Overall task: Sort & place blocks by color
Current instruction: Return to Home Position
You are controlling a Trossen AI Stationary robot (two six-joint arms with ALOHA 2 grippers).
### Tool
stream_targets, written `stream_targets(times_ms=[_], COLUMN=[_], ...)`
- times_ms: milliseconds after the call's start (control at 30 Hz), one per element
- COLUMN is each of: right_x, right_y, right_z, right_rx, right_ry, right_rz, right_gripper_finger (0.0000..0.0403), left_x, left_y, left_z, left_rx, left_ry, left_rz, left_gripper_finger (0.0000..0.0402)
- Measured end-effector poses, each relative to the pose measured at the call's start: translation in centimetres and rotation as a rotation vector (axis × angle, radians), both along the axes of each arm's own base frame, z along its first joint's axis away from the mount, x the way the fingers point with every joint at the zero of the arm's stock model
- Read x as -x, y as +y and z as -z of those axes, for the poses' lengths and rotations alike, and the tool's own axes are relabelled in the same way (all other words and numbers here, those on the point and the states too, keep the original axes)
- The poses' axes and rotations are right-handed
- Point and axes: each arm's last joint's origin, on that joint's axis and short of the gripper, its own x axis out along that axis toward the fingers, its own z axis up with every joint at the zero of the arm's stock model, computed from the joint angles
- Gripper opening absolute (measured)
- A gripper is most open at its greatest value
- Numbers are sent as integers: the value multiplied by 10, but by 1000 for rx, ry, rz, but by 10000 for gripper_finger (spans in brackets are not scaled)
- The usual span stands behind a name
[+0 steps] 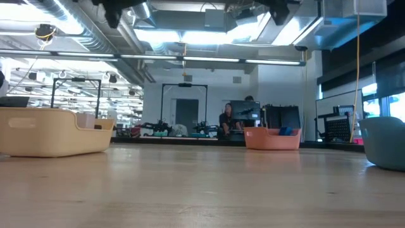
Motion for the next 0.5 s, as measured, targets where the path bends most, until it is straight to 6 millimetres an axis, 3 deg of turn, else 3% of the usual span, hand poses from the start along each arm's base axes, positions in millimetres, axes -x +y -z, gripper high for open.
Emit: stream_targets(times_ms=[100,133,267,500], right_x=[0,0,0,0], right_y=[0,0,0,0], right_z=[0,0,0,0], right_rx=[-32,-48,-115,-143], right_ry=[5,8,17,21], right_rz=[12,16,31,36], right_gripper_finger=[244,244,244,244], left_x=[11,16,34,51], left_y=[-2,-2,-4,-6], left_z=[4,5,17,75], left_rx=[-14,-12,-29,56], left_ry=[64,78,16,-142], left_rz=[28,31,39,46], left_gripper_finger=[29,15,6,1])
